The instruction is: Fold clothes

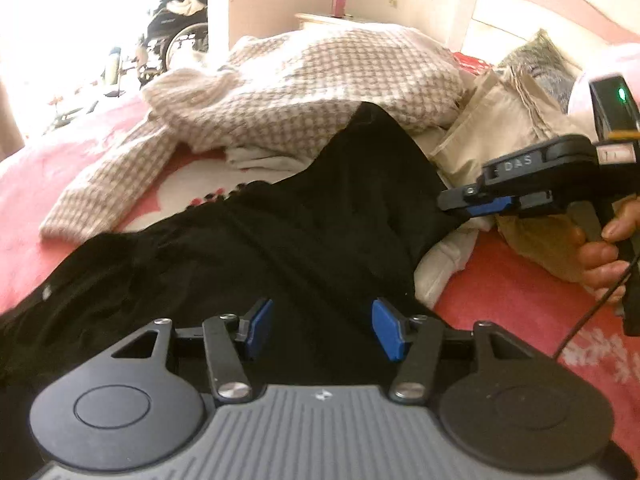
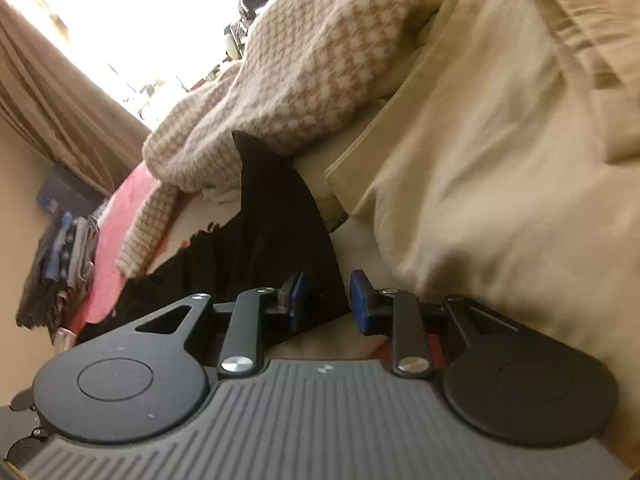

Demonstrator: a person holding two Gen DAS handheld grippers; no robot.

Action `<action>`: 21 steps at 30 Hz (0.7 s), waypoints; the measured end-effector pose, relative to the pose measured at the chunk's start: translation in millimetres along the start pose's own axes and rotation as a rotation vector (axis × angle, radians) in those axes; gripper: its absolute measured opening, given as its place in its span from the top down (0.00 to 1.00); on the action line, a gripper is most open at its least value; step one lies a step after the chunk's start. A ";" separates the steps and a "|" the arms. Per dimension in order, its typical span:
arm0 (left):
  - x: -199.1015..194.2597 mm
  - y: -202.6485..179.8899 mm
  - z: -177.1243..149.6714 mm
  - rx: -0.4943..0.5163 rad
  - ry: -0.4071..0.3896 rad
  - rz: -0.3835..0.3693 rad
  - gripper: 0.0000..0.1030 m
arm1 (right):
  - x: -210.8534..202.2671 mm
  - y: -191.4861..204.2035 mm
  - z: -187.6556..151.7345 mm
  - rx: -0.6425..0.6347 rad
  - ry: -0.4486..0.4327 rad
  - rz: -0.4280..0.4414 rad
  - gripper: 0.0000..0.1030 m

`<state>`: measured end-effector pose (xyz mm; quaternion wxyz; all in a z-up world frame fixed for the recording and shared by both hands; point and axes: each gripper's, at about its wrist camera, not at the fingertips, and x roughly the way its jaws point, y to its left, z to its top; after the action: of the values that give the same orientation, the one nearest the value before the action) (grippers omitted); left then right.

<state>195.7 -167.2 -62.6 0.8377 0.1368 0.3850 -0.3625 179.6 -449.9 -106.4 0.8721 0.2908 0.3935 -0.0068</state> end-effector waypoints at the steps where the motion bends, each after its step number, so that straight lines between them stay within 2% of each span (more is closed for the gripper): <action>1: 4.8 -3.5 0.4 0.012 -0.002 0.005 0.46 | 2.3 2.1 -0.5 -0.015 0.006 -0.011 0.77; 5: 20.9 -12.3 -0.3 0.045 0.001 0.015 0.46 | 8.3 7.9 -0.8 -0.068 0.018 -0.026 0.80; 7: 27.1 -14.5 -2.0 0.058 0.007 0.028 0.46 | 4.4 8.4 -1.4 -0.087 -0.001 -0.019 0.95; 9: 33.0 -14.3 -4.9 0.057 0.022 0.033 0.46 | -1.2 9.1 -0.7 -0.100 -0.025 -0.007 0.98; 16: 36.6 -6.5 -10.0 0.025 0.038 0.019 0.46 | -20.5 37.2 12.2 -0.180 -0.116 0.098 0.98; 21: 17.8 29.6 -7.6 -0.114 0.038 0.007 0.46 | -15.0 79.7 16.9 -0.340 -0.115 0.223 0.98</action>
<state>220.4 -151.6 -82.4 0.8379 0.0970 0.4205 -0.3343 200.0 -395.6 -47.2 0.9251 0.1804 0.3038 0.1394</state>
